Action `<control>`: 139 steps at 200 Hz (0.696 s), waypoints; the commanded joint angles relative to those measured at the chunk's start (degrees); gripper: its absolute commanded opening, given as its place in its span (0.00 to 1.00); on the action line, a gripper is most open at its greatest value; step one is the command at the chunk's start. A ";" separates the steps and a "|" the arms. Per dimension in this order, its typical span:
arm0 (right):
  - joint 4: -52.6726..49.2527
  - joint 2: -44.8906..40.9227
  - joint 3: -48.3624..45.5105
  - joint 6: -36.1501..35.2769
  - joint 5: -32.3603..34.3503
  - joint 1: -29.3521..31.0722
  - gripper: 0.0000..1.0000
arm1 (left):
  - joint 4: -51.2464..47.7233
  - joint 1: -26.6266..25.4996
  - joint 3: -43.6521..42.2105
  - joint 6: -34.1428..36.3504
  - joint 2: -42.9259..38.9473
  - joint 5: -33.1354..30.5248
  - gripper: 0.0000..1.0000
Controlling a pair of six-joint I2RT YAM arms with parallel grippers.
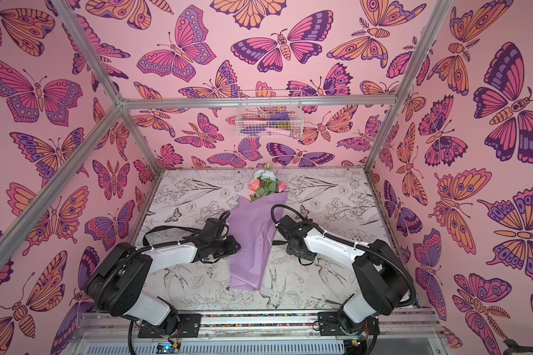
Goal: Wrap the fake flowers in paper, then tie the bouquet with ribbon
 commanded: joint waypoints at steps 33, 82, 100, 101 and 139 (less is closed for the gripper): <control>4.82 4.84 -1.87 -1.85 -2.96 -5.28 0.44 | -0.31 -2.04 -1.51 -2.66 1.86 -0.49 0.21; 4.66 2.59 -3.48 -6.19 -2.48 -14.33 0.03 | -0.29 -5.18 -1.58 -4.20 1.89 -1.58 0.10; 3.43 -1.11 -3.80 -9.71 -2.00 -20.36 0.00 | 0.36 -7.08 -1.14 -5.17 2.41 -1.86 0.07; 3.38 -1.28 -3.80 -9.95 -1.95 -20.74 0.00 | 0.42 -7.15 -1.13 -5.20 2.47 -1.85 0.06; -1.35 -6.02 -0.62 -18.75 -0.24 -33.82 0.00 | 1.60 -11.21 0.26 -8.14 3.29 -3.83 0.03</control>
